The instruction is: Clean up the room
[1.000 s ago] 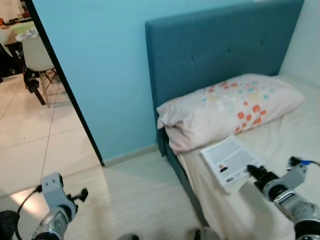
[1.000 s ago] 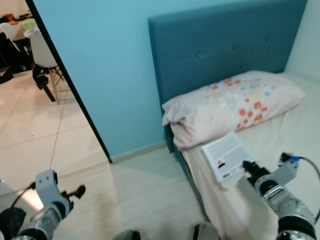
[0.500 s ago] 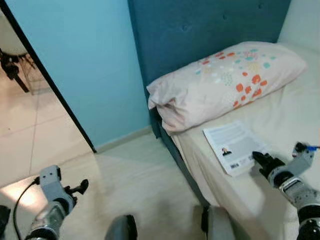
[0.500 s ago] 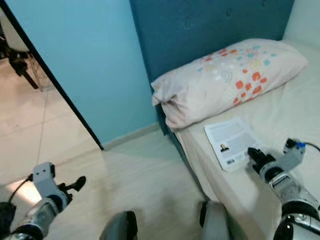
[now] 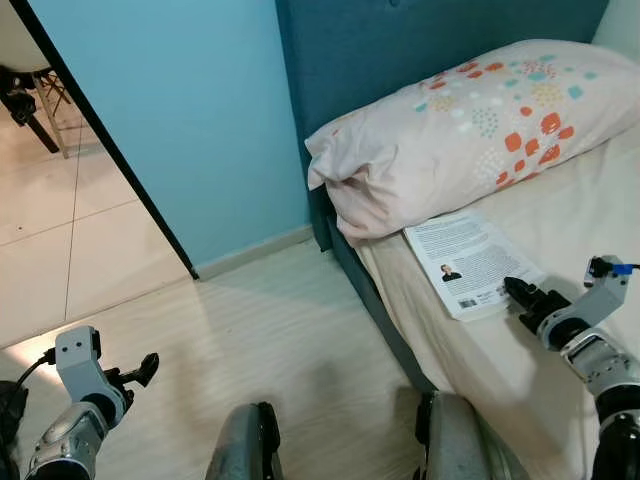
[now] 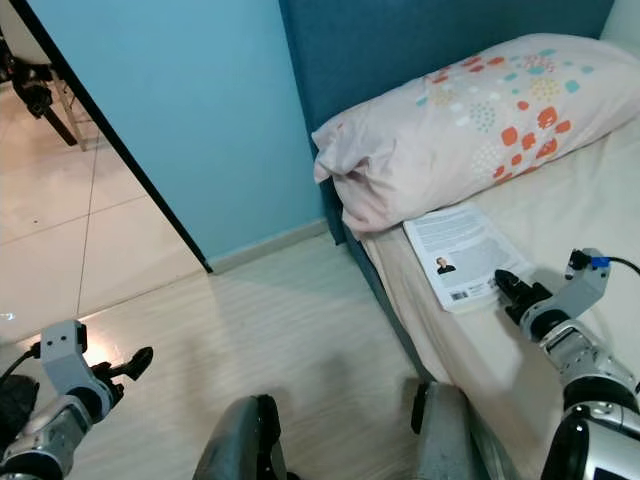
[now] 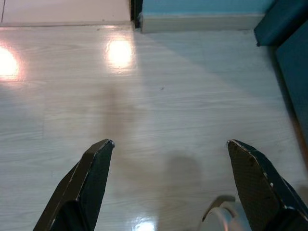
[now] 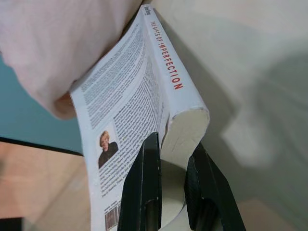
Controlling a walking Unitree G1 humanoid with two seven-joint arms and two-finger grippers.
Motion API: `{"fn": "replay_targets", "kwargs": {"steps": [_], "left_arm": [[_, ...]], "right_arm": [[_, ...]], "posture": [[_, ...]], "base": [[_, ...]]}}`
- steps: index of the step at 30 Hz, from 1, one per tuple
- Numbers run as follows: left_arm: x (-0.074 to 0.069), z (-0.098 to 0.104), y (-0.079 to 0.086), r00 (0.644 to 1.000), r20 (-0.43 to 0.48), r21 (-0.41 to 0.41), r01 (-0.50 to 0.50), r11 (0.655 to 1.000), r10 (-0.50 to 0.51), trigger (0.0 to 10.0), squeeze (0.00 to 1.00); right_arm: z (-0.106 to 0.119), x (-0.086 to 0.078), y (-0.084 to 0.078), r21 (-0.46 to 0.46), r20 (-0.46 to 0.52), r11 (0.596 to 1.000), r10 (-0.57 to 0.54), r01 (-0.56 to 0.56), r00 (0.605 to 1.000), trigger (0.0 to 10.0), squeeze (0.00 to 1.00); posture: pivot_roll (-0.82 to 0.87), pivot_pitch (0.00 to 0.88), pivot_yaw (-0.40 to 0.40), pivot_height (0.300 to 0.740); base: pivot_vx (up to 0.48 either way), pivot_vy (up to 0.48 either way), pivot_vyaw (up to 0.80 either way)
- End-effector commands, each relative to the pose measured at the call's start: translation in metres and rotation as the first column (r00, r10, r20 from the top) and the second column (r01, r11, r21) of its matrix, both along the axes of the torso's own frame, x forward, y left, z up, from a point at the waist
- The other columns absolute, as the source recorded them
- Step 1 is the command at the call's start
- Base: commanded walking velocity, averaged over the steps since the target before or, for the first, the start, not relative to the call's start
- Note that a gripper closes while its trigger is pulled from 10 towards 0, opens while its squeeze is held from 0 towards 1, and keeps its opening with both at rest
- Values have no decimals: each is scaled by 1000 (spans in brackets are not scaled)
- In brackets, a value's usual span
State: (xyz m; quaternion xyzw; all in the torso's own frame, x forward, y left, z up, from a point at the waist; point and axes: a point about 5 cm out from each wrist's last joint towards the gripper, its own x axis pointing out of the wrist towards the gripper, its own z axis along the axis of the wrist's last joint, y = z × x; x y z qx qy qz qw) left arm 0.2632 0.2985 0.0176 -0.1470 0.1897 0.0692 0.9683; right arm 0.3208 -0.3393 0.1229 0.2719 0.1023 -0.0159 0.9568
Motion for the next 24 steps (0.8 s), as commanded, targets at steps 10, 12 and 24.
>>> {"fn": "replay_targets", "kwargs": {"steps": [10,12,24], "left_arm": [[-16,-10,4,999,-41,-10,1,1000,-2,10000,0],[-16,-11,3,999,-41,-13,3,1000,-3,10000,0],[-15,-13,-5,999,-39,-31,0,1000,-1,10000,0]], "right_arm": [[14,-8,-26,-224,-97,974,-5,-17,995,10000,0],[17,-7,-27,-245,-102,969,-1,-24,995,10000,0],[15,-7,-28,-307,-140,951,-20,-24,990,10000,1000]], "posture": [[145,293,112,540],[143,293,110,540],[132,273,97,540]], "base": [[0,0,0],[0,0,0],[0,0,0]]}}
